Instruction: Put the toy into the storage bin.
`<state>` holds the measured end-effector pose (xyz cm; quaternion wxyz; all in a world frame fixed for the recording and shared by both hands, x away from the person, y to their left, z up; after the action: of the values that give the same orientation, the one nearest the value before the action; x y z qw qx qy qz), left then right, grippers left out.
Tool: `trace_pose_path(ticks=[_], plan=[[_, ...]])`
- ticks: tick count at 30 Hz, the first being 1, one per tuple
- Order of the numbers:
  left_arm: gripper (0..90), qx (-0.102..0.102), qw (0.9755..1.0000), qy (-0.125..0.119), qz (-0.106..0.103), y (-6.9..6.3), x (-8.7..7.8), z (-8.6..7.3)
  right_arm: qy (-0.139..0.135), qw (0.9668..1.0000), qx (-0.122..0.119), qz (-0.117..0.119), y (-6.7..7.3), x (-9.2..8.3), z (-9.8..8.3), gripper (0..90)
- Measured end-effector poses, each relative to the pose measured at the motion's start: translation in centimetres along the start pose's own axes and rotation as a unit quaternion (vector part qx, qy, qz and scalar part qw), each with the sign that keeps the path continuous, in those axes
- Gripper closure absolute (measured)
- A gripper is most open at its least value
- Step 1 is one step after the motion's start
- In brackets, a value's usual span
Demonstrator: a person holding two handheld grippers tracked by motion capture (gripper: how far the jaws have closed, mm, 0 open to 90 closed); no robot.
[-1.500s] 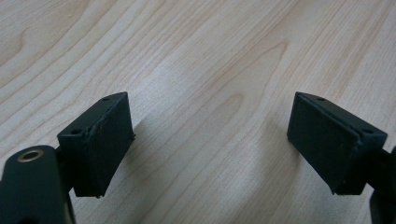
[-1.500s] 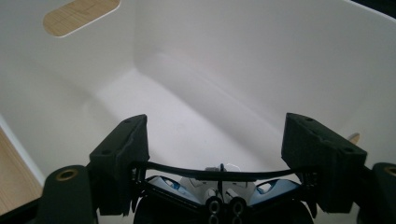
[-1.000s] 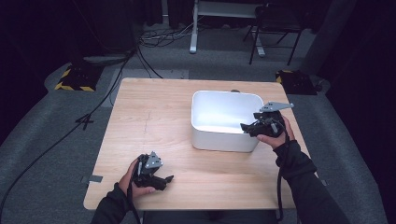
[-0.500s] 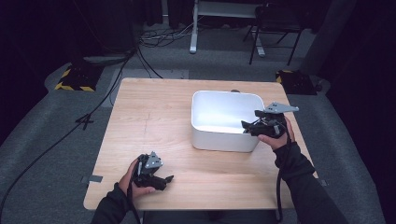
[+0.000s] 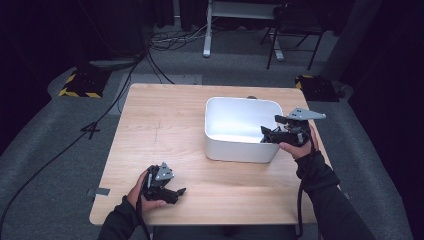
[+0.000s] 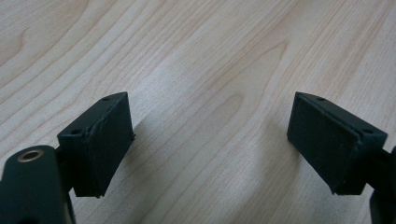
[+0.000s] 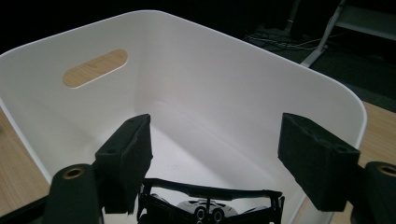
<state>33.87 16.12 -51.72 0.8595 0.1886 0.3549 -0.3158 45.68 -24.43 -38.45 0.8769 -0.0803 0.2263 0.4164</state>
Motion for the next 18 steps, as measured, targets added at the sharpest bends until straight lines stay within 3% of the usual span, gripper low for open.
trace_pose_path(ticks=[8, 18], plan=[[14.7, 0.000, 1.0000, 0.000, 0.000, 0.00, 0.00, 0.00, 0.002, 0.9999, -0.011, 0.000, 0.22, -0.37, 0.40, 26.5], [14.7, 0.000, 1.0000, 0.000, 0.000, 0.00, 0.00, 0.00, -0.014, 0.9998, -0.012, 0.003, 0.27, -1.05, 0.71, 26.3]])
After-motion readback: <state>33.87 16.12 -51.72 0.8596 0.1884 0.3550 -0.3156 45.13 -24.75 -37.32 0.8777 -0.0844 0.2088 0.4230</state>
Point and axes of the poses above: each handheld gripper's, and its own axes: x roughly forward along the jaws, z roughly out of its top, y roughly to its left, the point moved 2 cm from there along x, roughly forward along the jaws, and after that the axes turned 10 degrees about z, right-handed, at the moved point
